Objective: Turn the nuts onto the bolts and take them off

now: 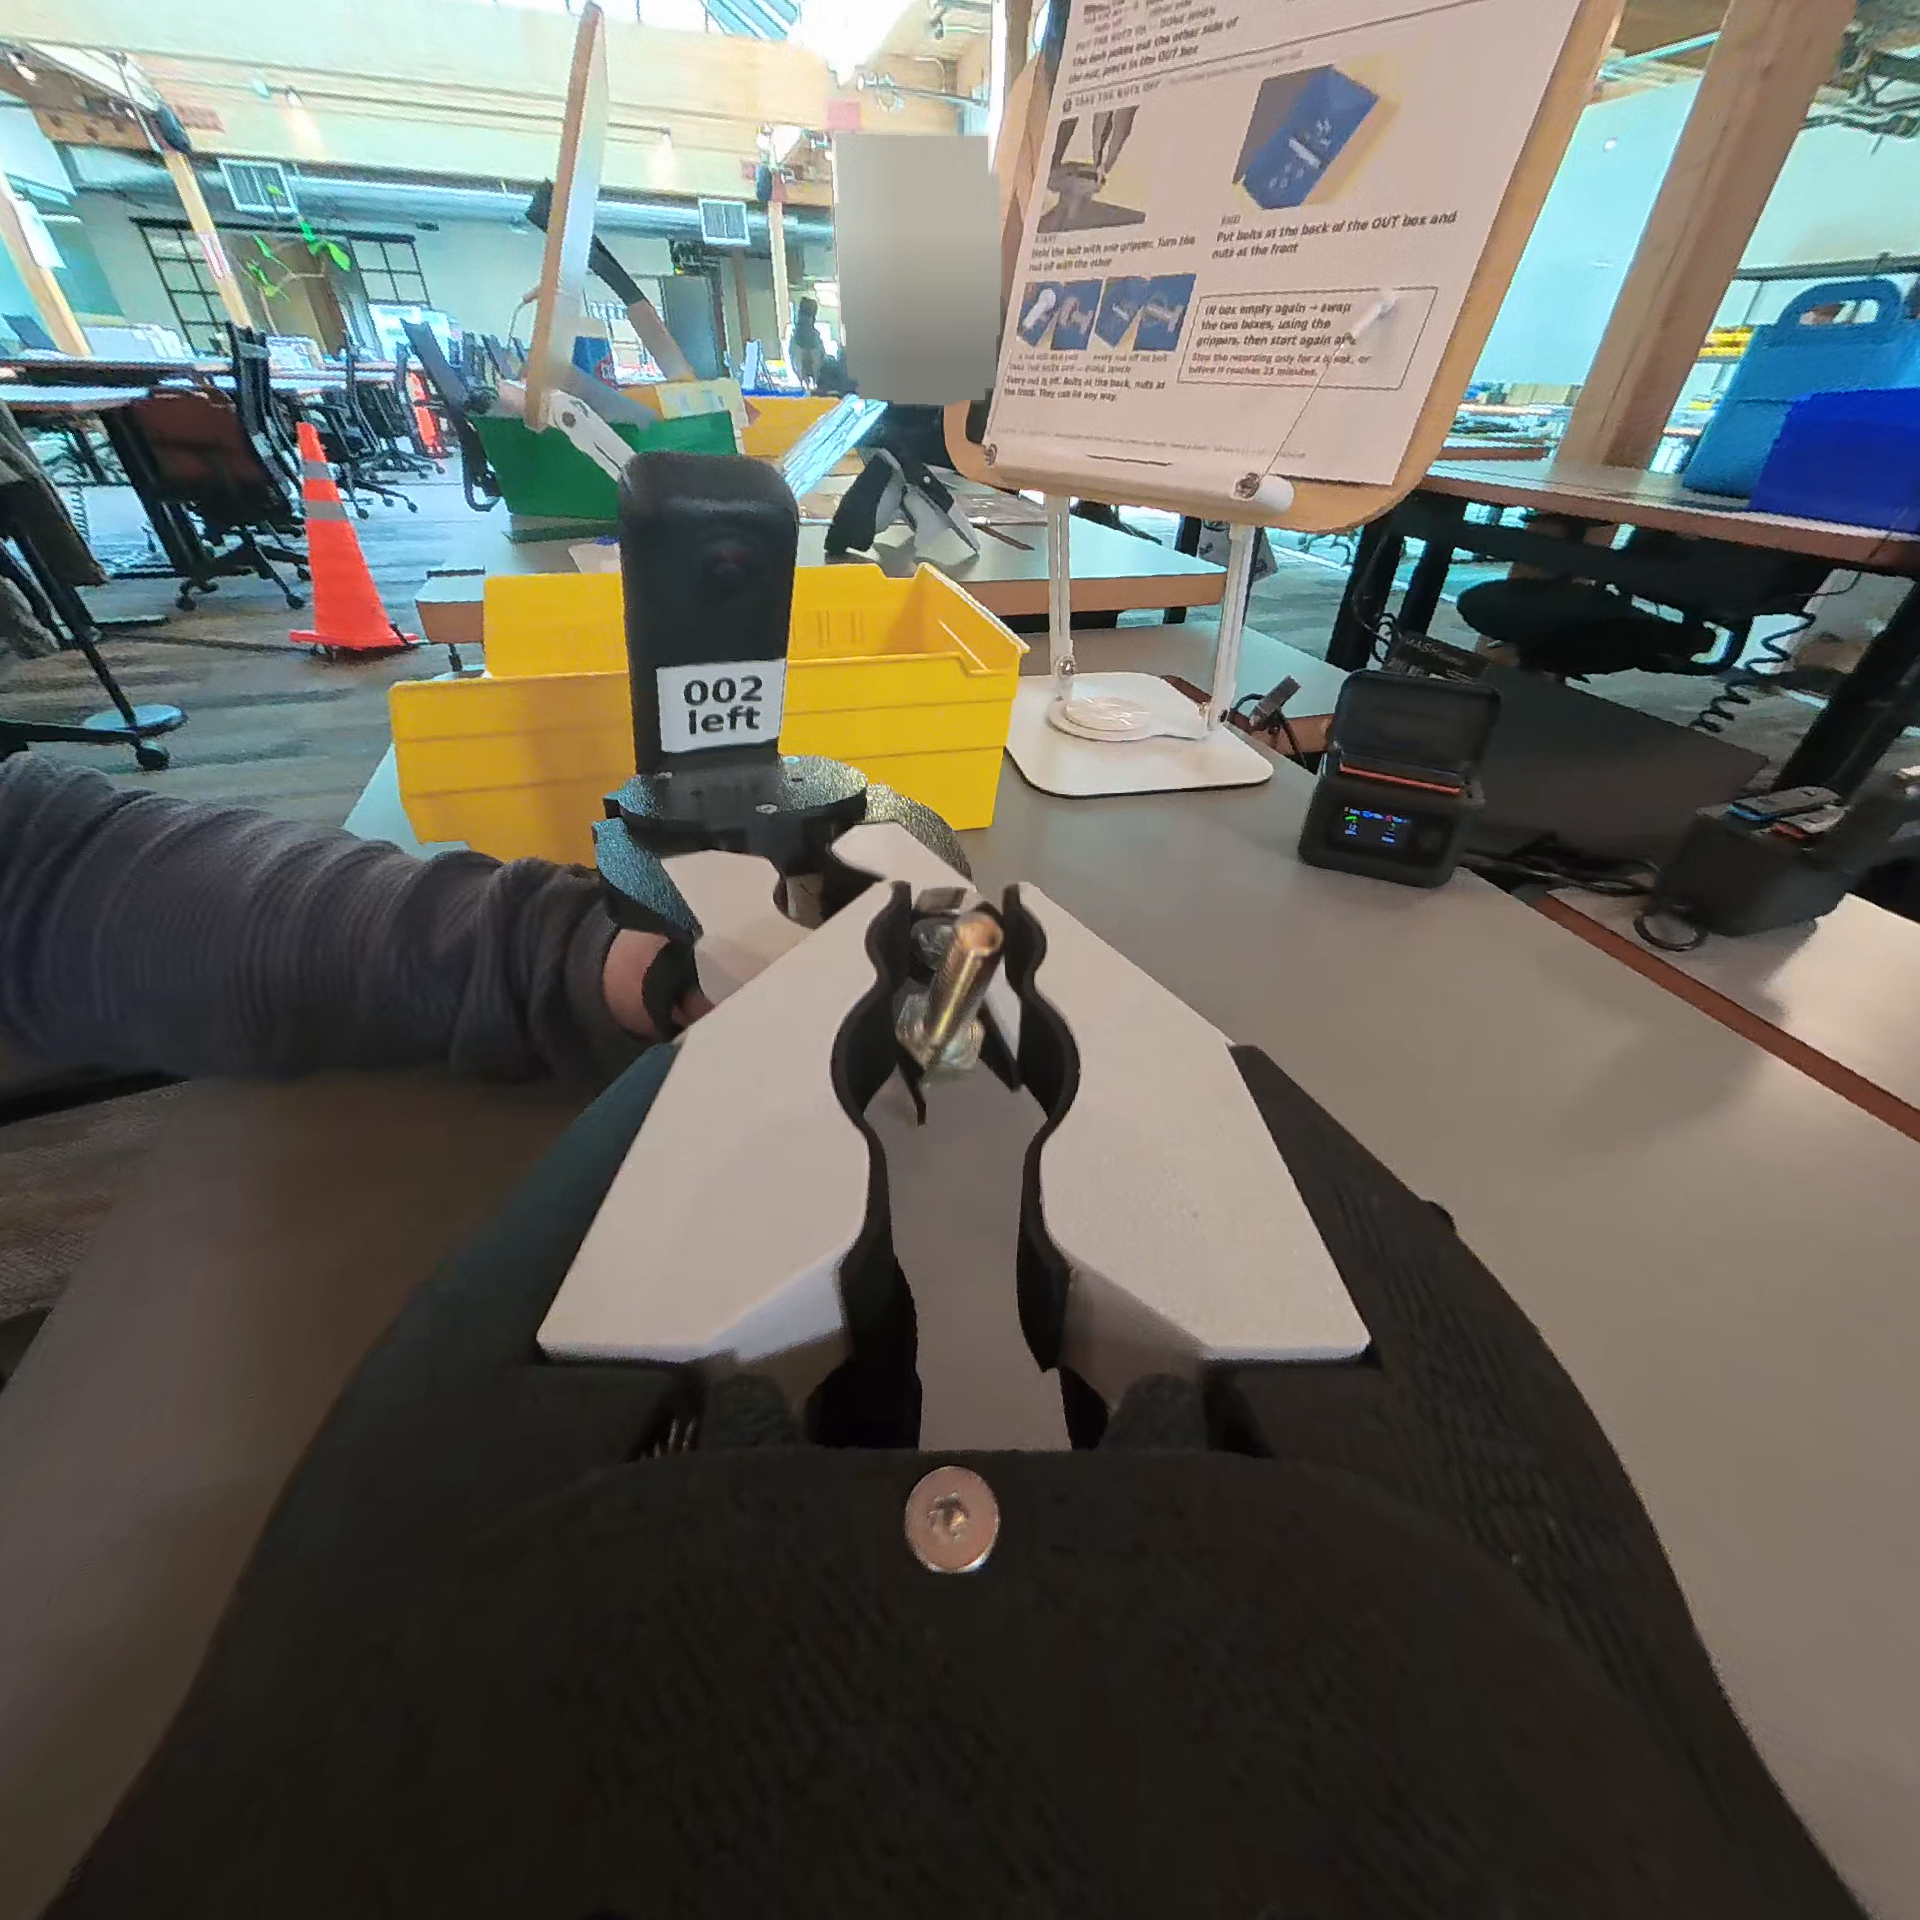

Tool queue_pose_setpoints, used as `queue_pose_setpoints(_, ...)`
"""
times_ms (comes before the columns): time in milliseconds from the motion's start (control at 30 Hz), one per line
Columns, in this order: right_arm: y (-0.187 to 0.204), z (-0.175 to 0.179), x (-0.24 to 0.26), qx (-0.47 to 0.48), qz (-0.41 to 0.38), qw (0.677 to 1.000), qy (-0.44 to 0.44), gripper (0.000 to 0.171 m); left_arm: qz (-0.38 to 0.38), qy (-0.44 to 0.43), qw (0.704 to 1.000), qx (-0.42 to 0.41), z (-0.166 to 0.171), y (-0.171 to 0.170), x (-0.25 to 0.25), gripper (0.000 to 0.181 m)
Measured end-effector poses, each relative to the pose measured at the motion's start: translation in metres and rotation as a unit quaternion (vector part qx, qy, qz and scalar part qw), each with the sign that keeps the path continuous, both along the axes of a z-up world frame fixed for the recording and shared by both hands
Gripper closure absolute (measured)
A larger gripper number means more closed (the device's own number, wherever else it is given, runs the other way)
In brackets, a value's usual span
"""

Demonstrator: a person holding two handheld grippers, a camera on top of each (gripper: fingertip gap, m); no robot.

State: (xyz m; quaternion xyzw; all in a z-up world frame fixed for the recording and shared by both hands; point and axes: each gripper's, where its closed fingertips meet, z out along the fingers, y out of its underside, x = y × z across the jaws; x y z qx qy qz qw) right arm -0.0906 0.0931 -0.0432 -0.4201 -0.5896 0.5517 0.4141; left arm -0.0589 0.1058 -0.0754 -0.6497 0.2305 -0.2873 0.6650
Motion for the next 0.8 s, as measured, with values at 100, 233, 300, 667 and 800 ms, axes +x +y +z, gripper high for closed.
queue_pose_setpoints(100,-0.001,0.006,0.002,-0.012,0.006,1.0,0.019,0.155,0.002,0.04,0.999,-0.016,-0.01,0.001,0.004,0.164)
queue_pose_setpoints(233,0.008,0.013,0.004,-0.023,-0.013,0.999,0.035,0.155,0.065,0.093,0.993,-0.045,-0.025,0.013,-0.01,0.164)
queue_pose_setpoints(300,0.021,0.004,0.003,-0.023,-0.041,0.999,0.001,0.154,0.127,0.107,0.985,-0.055,-0.028,0.021,-0.029,0.164)
queue_pose_setpoints(667,0.03,-0.104,0.018,0.071,-0.051,0.946,-0.311,0.155,0.21,0.039,0.977,-0.015,-0.008,0.022,-0.07,0.164)
queue_pose_setpoints(800,0.022,-0.1,0.006,0.085,-0.031,0.962,-0.258,0.155,0.21,0.026,0.977,-0.014,-0.006,0.021,-0.072,0.164)
